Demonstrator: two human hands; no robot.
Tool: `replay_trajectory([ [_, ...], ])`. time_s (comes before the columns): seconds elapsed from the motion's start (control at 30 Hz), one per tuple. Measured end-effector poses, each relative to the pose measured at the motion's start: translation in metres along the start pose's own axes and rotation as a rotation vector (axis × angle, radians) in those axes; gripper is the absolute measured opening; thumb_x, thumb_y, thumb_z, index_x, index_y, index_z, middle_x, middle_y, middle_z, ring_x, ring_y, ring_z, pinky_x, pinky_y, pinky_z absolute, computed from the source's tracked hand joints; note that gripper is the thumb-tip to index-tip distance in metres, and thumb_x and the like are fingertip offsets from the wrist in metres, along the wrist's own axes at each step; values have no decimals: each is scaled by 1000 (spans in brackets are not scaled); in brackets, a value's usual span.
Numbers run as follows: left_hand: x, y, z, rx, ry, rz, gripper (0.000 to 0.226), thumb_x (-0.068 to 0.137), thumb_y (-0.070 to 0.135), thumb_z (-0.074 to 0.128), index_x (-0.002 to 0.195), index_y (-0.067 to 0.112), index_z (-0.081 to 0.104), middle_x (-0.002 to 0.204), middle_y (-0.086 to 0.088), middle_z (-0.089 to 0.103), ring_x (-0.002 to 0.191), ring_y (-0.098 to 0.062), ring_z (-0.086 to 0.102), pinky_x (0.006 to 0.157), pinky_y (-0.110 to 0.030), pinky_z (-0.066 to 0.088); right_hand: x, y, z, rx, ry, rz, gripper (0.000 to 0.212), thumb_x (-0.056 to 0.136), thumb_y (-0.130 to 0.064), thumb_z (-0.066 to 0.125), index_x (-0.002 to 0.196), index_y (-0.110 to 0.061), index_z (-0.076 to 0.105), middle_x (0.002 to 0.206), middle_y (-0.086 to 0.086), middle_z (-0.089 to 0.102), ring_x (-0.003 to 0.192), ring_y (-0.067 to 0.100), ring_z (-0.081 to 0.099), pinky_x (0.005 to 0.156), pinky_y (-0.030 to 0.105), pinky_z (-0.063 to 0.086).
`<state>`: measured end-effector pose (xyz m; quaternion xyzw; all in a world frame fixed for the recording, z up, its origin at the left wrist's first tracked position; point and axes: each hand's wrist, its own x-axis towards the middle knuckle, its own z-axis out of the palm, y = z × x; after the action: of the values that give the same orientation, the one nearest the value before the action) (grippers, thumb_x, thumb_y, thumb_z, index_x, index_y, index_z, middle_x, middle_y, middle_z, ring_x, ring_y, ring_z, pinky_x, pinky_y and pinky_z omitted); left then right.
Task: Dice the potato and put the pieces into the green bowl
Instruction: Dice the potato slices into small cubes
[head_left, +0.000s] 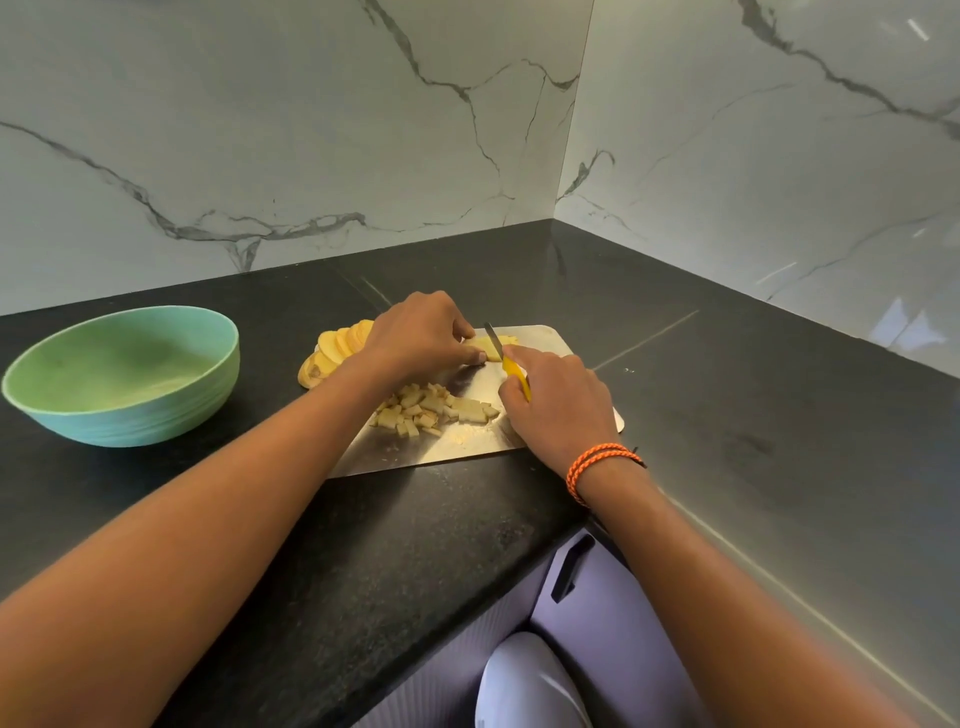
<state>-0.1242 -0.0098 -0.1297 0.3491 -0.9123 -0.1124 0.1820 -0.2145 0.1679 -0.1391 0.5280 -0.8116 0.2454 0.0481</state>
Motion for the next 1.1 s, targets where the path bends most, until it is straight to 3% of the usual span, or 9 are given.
replay_trajectory([
  [0.2, -1, 3, 1, 21, 7, -1, 44, 90, 52, 79, 123, 22, 79, 112, 7, 78, 78, -10, 64, 58, -24, 45, 1, 2, 4, -45, -8, -14, 43, 100, -31, 44, 141, -28, 58, 108, 9, 69, 95, 29, 62, 70, 37, 43],
  [0.3, -3, 3, 0, 40, 20, -6, 42, 88, 55, 79, 117, 24, 81, 109, 10, 79, 79, -10, 65, 63, -29, 52, 5, 1, 9, -62, -35, -13, 42, 100, -33, 44, 140, -27, 57, 119, 8, 66, 105, 30, 60, 78, 39, 44],
  [0.5, -9, 10, 3, 61, 50, -38, 37, 88, 57, 77, 95, 22, 86, 82, 7, 79, 67, -12, 66, 60, -32, 59, 7, 3, 8, -42, -42, 4, 43, 100, -34, 46, 141, -30, 56, 127, 6, 64, 111, 29, 59, 87, 41, 47],
  [0.6, -10, 12, 1, 63, 41, -35, 35, 90, 54, 77, 101, 22, 85, 90, 7, 80, 69, -10, 65, 56, -27, 50, -4, 3, 5, -45, -43, 13, 44, 100, -35, 46, 143, -31, 54, 127, 5, 65, 112, 29, 59, 87, 41, 47],
  [0.8, -11, 11, 6, 74, 85, -64, 36, 91, 52, 76, 100, 18, 85, 87, 5, 79, 71, -11, 65, 65, -33, 59, -40, 5, -8, -58, -39, -5, 46, 101, -39, 44, 146, -35, 51, 128, 3, 66, 113, 28, 61, 87, 40, 49],
  [0.9, -11, 11, 4, 64, 79, -47, 36, 92, 52, 76, 105, 19, 84, 88, 7, 79, 71, -11, 65, 63, -30, 57, -49, 5, -16, -30, -24, -19, 46, 103, -39, 43, 148, -33, 50, 128, 1, 68, 111, 24, 61, 84, 36, 48],
  [1.0, -11, 11, 0, 50, 49, -14, 42, 90, 53, 78, 116, 20, 81, 103, 7, 80, 74, -10, 64, 57, -24, 45, -45, 2, -19, 20, 56, 6, 48, 102, -35, 46, 149, -32, 49, 114, 4, 72, 102, 25, 62, 76, 35, 43],
  [1.1, -8, 7, -7, 14, -13, -22, 45, 88, 50, 81, 118, 17, 80, 110, 3, 80, 80, -12, 68, 57, -24, 45, -28, -4, -14, 21, 78, 20, 48, 99, -32, 47, 147, -33, 52, 104, 7, 72, 96, 30, 63, 74, 39, 45],
])
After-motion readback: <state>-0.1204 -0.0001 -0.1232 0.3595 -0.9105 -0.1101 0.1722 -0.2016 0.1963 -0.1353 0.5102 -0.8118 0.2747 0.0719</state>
